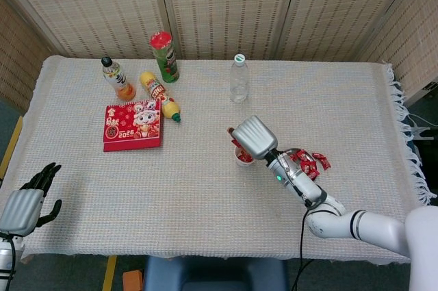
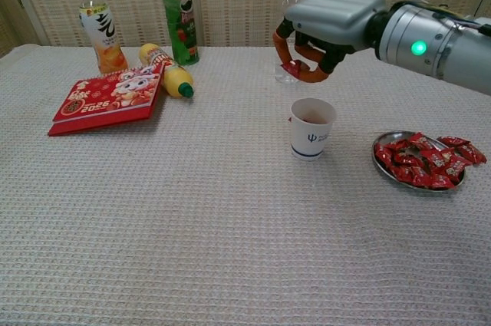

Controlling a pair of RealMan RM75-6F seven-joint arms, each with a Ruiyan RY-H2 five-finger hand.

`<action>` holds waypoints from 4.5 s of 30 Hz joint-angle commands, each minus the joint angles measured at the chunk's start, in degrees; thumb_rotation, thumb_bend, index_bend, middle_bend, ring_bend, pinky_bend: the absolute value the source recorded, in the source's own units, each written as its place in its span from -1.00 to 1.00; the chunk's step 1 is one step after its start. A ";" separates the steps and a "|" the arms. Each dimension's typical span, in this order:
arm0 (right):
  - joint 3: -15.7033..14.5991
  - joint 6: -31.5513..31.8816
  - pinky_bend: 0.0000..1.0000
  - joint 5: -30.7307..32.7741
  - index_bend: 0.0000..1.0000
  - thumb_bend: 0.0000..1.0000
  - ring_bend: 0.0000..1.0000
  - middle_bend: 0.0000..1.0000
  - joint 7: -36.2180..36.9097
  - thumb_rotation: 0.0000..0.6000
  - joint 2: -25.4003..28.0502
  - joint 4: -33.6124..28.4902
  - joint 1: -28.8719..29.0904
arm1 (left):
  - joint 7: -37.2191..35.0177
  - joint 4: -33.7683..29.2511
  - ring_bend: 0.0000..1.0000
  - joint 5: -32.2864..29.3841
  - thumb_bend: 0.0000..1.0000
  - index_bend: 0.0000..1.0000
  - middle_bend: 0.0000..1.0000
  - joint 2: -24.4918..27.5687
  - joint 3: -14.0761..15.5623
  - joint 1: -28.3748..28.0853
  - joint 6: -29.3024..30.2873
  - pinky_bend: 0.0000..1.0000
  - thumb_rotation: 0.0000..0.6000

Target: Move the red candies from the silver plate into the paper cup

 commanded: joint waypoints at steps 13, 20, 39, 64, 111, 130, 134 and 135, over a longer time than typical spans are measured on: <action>-2.62 -3.74 1.00 3.28 -0.33 -0.16 0.48 0.68 -3.60 1.00 0.74 -0.89 -0.07 | 0.32 0.03 -0.73 -0.33 -0.08 -1.00 -1.00 -0.29 -0.05 -0.30 -0.35 -0.28 1.00; -2.88 -3.35 1.00 4.55 -0.50 -0.15 0.46 0.68 -4.35 1.00 1.38 -2.36 -0.38 | 0.03 0.03 -0.73 -0.12 -0.08 -1.00 -1.00 -0.17 0.03 -0.21 -0.12 -0.28 1.00; 2.63 -15.40 1.00 14.05 -0.49 -0.25 0.46 0.68 5.73 1.00 -13.32 29.21 6.19 | 1.49 0.40 -0.73 -1.89 -0.09 -1.00 -1.00 -0.86 -0.22 -1.07 -2.17 -0.28 1.00; 1.04 -22.50 1.00 7.75 -0.13 -0.31 0.47 0.68 13.84 1.00 -24.63 46.05 10.33 | 0.79 0.81 -0.73 -2.82 -0.09 -1.00 -1.00 -0.71 -0.39 -1.30 -2.81 -0.28 1.00; -0.49 -3.85 1.00 1.61 0.26 -0.32 0.57 0.68 14.50 1.00 1.33 1.73 -2.77 | 2.09 0.12 -0.73 -1.54 -0.09 -1.00 -1.00 -0.95 0.26 -1.03 -1.88 -0.28 1.00; -2.25 -5.22 1.00 2.86 -0.71 -0.41 0.47 0.68 12.17 1.00 1.84 0.50 -2.84 | 1.32 -0.05 -0.72 -0.95 -0.03 -1.00 -1.00 -0.59 0.35 -0.77 -1.20 -0.27 1.00; -1.67 -1.63 1.00 3.18 -0.67 -0.42 0.46 0.68 14.34 1.00 2.88 0.60 -5.19 | 1.14 -0.06 -0.72 -0.83 -0.03 -1.00 -1.00 -0.49 0.37 -0.58 -0.84 -0.28 1.00; -1.63 -1.24 1.00 3.66 -0.62 -0.44 0.46 0.68 14.87 1.00 3.27 0.94 -5.80 | 1.10 -0.02 -0.72 -0.86 -0.03 -1.00 -1.00 -0.48 0.36 -0.58 -0.85 -0.28 1.00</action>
